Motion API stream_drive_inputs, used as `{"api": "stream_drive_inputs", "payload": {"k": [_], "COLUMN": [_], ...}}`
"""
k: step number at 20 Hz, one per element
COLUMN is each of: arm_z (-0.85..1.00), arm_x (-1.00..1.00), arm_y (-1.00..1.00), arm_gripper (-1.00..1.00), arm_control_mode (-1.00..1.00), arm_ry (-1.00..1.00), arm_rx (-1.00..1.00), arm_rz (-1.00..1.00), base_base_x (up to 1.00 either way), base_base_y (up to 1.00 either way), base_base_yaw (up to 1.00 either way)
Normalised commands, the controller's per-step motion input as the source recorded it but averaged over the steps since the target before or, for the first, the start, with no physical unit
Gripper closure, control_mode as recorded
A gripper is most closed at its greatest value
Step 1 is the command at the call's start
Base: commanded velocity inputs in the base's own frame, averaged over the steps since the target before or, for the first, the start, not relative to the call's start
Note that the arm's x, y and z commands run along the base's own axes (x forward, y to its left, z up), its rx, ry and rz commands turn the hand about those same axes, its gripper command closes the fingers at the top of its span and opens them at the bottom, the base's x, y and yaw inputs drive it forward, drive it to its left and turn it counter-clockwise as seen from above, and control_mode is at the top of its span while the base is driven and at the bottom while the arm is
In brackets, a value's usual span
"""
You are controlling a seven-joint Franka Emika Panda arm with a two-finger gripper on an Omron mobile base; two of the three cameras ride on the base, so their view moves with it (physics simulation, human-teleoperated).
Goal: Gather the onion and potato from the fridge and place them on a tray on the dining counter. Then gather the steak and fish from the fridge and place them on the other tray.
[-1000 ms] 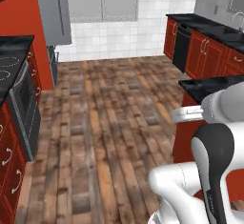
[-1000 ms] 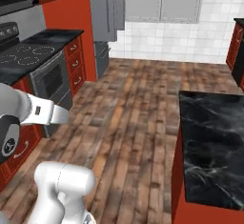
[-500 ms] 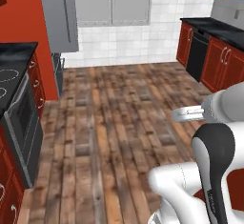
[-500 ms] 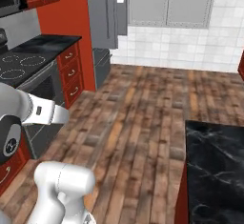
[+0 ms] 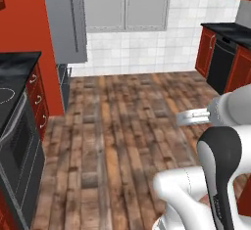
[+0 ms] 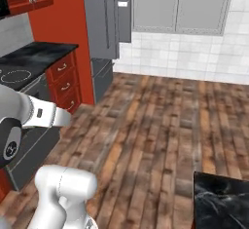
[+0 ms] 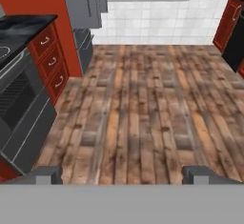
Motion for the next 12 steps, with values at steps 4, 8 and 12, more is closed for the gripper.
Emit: {"api": "stream_drive_inputs", "payload": {"k": [4, 8, 12], "arm_z": [0.0, 0.0, 0.0], "arm_x": [0.0, 0.0, 0.0], "arm_y": [0.0, 0.0, 0.0], "arm_gripper": [-1.0, -1.0, -1.0], "arm_control_mode": [1.0, 1.0, 1.0], "arm_ry": [0.0, 0.0, 0.0], "arm_rx": [0.0, 0.0, 0.0], "arm_rz": [0.0, 0.0, 0.0], "base_base_x": [1.0, 1.0, 1.0], "base_base_y": [-0.41, -0.58, -0.71], "base_base_yaw": [0.07, 0.05, 0.02]}}
